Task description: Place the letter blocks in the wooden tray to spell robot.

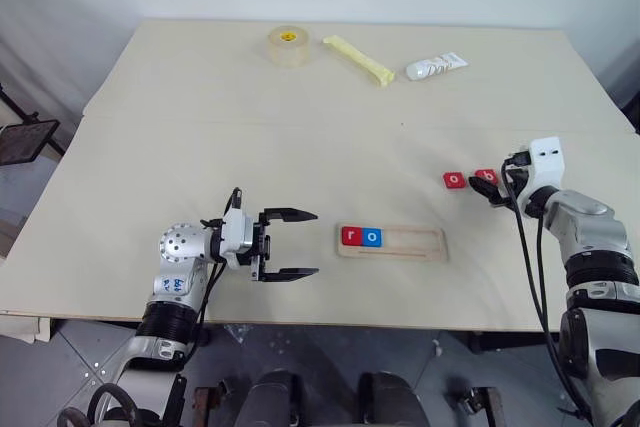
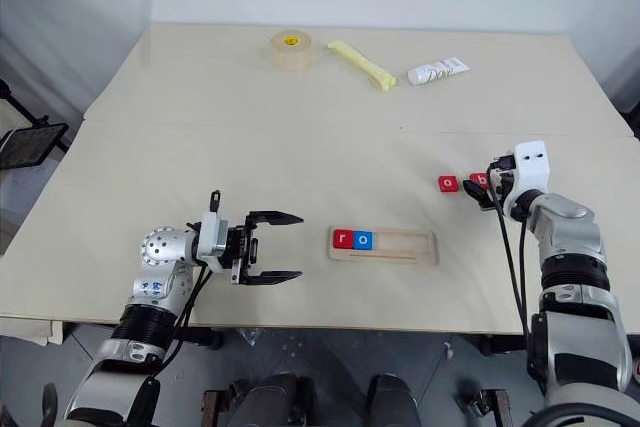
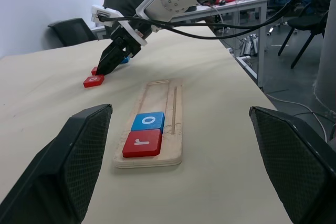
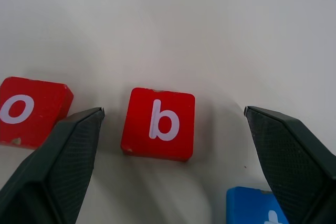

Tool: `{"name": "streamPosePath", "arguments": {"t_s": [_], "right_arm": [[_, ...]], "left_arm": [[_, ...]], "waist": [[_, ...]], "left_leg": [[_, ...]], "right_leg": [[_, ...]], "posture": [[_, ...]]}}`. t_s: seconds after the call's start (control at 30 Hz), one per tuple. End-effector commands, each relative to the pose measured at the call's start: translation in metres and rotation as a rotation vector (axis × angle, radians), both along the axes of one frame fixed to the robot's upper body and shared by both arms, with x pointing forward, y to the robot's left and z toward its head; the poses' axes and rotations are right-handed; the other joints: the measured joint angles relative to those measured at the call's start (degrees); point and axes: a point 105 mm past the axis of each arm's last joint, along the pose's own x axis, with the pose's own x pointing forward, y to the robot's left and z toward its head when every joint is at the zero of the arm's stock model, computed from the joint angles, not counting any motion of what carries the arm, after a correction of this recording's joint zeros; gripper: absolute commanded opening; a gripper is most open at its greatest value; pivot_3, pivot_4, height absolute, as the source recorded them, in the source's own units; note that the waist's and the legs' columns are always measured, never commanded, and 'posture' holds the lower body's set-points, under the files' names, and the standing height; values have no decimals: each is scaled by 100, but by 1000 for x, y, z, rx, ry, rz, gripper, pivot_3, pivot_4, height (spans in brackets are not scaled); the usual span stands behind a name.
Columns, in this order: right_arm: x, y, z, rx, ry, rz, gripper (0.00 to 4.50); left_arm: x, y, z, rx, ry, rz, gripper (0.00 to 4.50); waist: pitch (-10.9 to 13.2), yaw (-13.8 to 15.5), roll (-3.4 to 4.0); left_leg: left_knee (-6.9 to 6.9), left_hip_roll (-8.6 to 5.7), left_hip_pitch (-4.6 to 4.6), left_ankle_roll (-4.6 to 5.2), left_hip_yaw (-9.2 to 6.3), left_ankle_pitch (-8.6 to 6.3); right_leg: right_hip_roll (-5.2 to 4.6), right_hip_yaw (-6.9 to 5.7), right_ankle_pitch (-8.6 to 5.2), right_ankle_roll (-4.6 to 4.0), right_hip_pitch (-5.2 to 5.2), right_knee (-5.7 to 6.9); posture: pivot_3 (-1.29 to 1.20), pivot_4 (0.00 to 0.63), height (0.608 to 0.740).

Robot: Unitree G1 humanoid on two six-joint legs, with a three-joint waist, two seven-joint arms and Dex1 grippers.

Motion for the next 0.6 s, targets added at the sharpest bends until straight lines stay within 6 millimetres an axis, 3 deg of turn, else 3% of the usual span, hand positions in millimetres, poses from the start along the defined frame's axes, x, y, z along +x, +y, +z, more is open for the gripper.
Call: {"name": "streamPosePath", "arguments": {"t_s": [0.03, 0.27, 0.5, 0.6], "right_arm": [[1, 0, 1, 7, 7, -16, 3866], [0, 0, 4, 12, -26, -27, 1492], [-12, -4, 28, -29, -122, -60, 1461], [-36, 3, 47, -42, -203, -67, 1461]], "left_arm": [[-4, -3, 6, -17, -36, -8, 4500], [-7, -2, 2, -9, -33, -13, 4500], [-6, 2, 0, 1, -28, -10, 4500], [-4, 4, -2, -1, -17, 2, 4500]], "waist": [[0, -4, 0], [0, 16, 0], [0, 10, 0], [0, 34, 2]], "left_leg": [[0, 0, 1, 0, 0, 0], [3, 0, 1, 0, -1, 0], [2, 0, -1, 0, -4, 0], [-1, 0, -3, 0, -8, 0]], "right_leg": [[0, 0, 0, 0, 0, 0], [-1, 1, 0, 0, 2, 1], [-1, -1, 0, 0, 1, 2], [-1, 0, 0, 0, -3, 3]], "posture": [[0, 150, 740], [0, 150, 740], [0, 150, 740], [0, 150, 740]]}}
